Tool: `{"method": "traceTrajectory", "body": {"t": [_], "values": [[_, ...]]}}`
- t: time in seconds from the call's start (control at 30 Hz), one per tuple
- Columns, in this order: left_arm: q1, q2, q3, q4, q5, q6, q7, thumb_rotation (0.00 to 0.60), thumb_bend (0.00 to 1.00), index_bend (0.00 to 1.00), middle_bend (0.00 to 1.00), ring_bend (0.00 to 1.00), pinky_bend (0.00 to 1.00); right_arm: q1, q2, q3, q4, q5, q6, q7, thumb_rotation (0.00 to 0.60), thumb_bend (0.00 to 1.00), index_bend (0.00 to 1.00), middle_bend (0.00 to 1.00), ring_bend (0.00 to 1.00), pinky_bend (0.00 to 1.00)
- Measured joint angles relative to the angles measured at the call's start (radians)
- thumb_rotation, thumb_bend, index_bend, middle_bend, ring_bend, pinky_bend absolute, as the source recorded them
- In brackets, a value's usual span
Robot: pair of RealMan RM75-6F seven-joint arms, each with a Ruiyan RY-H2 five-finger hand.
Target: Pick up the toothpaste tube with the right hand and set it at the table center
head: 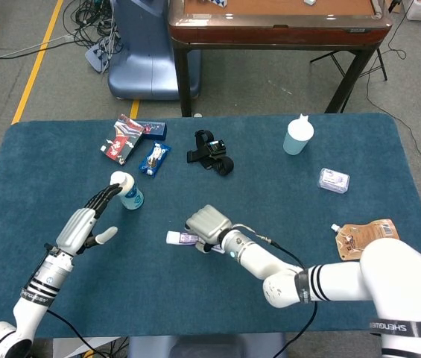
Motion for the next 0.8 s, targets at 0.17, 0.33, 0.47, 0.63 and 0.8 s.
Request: {"method": "traceTrajectory", "body": {"t": [0.17,0.33,0.47,0.63,0.8], "values": [[0.013,0.023,0.011,-0.015,-0.004,0.002,0.034,0.0,0.0,0.0,0.0,0.0,0.05,0.024,-0.003,-0.062,-0.012,0.069,0.078,-0.069,0.6,0.27,0.26,0.38,0.31,0.39],[0.023,0.037,0.02,-0.025,-0.013,-0.002,0.057,0.0,0.0,0.0,0.0,0.0,0.05,0.003,-0.005,-0.065,-0.014,0.035,0.105,-0.057,0.6,0.23,0.1,0.3,0.24,0.38],[0.028,0.051,0.021,-0.028,-0.021,-0.006,0.076,0.0,0.0,0.0,0.0,0.0,0.05,-0.034,0.017,-0.062,-0.034,-0.025,0.138,-0.025,0.6,0.21,0.06,0.27,0.23,0.37],[0.043,0.063,0.018,-0.013,-0.037,0.011,0.129,0.081,0.0,0.0,0.0,0.0,0.04,-0.123,0.101,-0.063,-0.095,-0.131,0.219,0.05,0.6,0.21,0.06,0.28,0.23,0.37],[0.063,0.082,0.017,-0.004,-0.08,0.019,0.195,0.538,0.0,0.0,0.0,0.0,0.05,-0.245,0.193,-0.081,-0.145,-0.262,0.341,0.137,0.6,0.21,0.13,0.31,0.23,0.37]]}}
